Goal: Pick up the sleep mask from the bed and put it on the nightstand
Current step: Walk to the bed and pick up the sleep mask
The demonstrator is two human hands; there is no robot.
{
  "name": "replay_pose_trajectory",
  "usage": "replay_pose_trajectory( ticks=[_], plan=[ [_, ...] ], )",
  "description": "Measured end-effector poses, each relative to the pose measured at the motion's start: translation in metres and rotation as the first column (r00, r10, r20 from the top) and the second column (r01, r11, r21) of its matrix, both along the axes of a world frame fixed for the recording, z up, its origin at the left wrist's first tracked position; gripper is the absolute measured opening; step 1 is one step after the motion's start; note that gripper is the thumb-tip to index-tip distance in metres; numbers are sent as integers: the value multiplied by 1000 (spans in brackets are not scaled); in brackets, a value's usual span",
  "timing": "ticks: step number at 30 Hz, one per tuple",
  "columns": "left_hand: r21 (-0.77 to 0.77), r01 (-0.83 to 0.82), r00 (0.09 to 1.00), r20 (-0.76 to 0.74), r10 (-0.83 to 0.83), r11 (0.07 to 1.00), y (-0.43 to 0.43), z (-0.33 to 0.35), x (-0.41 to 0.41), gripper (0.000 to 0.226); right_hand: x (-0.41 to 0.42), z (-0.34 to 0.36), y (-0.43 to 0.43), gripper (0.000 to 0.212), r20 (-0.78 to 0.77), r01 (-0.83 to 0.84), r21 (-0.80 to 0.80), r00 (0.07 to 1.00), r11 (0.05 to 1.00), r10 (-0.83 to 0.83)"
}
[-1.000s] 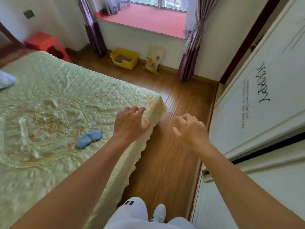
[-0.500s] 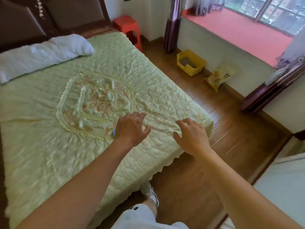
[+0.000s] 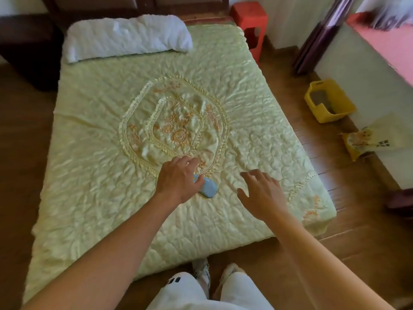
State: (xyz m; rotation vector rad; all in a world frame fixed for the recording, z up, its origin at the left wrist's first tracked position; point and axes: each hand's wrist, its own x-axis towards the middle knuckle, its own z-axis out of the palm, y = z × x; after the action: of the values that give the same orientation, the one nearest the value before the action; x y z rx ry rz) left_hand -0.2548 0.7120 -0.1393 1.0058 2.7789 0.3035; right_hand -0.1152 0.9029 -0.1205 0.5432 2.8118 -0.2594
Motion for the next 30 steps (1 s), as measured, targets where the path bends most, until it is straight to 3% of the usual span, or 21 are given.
replay_pose_trajectory(
  ticks=[7, 12, 19, 24, 30],
  plan=[
    [-21, -69, 995, 72, 71, 997, -4, -60, -19, 59, -54, -61, 14, 54, 40, -139, -36, 989, 990, 141],
    [-68, -32, 998, 48, 36, 997, 6, -139, -24, 57, -81, -151, 16, 52, 77, -218, -107, 971, 970, 227],
    [-148, 3, 992, 128, 16, 989, 9, -271, -34, 65, -99, -278, 14, 53, 132, -327, -149, 929, 933, 346],
    [-176, 58, 983, 179, -26, 983, 15, -335, -45, 67, -107, -344, 15, 65, 166, -344, -141, 916, 928, 365],
    [-198, 192, 974, 156, -163, 961, 25, -391, -57, 78, -111, -404, 6, 84, 49, -394, -84, 916, 915, 399]
  ],
)
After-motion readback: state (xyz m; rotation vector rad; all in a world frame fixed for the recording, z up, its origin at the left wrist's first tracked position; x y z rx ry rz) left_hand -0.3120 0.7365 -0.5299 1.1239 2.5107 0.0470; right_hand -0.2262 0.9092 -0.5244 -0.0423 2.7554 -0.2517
